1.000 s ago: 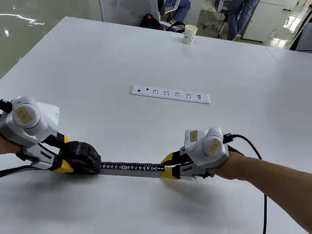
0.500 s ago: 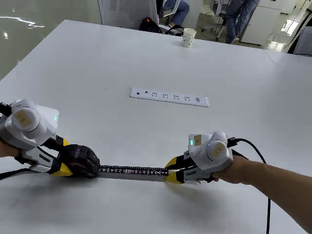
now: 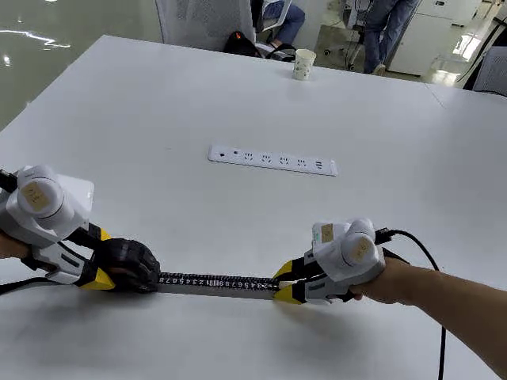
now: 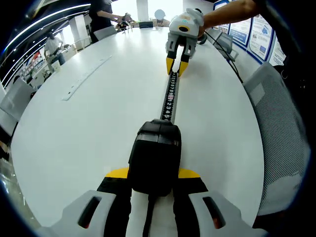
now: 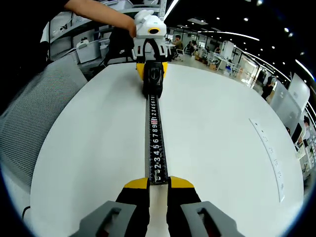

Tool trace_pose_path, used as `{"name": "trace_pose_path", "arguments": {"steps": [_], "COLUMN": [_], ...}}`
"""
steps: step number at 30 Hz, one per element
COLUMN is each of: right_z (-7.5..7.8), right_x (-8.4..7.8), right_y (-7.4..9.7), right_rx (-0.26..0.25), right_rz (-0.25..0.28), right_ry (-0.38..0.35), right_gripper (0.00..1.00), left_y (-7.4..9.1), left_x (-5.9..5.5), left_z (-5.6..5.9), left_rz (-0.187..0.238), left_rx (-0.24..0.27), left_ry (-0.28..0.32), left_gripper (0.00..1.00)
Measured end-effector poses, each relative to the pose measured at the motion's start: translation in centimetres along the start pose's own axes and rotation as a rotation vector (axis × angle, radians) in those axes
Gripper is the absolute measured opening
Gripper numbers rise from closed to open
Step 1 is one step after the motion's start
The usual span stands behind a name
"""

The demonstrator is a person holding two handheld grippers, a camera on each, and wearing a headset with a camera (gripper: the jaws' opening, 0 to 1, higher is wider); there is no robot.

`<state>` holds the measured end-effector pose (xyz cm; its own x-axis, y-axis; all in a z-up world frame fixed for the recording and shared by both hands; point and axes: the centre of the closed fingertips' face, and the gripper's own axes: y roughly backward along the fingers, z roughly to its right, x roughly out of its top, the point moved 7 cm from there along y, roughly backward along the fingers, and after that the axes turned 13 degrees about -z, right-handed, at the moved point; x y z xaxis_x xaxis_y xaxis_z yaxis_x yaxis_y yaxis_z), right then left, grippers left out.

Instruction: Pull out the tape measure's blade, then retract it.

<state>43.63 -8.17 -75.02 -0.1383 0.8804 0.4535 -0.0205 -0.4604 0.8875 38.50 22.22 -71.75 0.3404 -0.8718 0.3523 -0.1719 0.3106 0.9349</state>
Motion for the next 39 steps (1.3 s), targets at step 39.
{"name": "trace_pose_path", "arguments": {"steps": [39], "right_z": [-0.6], "right_x": [-3.4], "right_y": [2.0], "right_rx": [-0.007], "right_rz": [-0.032], "right_ry": [-0.059], "right_gripper": [0.08], "left_y": [0.2], "left_x": [0.1], "left_z": [0.1], "left_rz": [-0.009], "left_rx": [-0.01], "left_ry": [-0.012], "left_gripper": [0.27]}}
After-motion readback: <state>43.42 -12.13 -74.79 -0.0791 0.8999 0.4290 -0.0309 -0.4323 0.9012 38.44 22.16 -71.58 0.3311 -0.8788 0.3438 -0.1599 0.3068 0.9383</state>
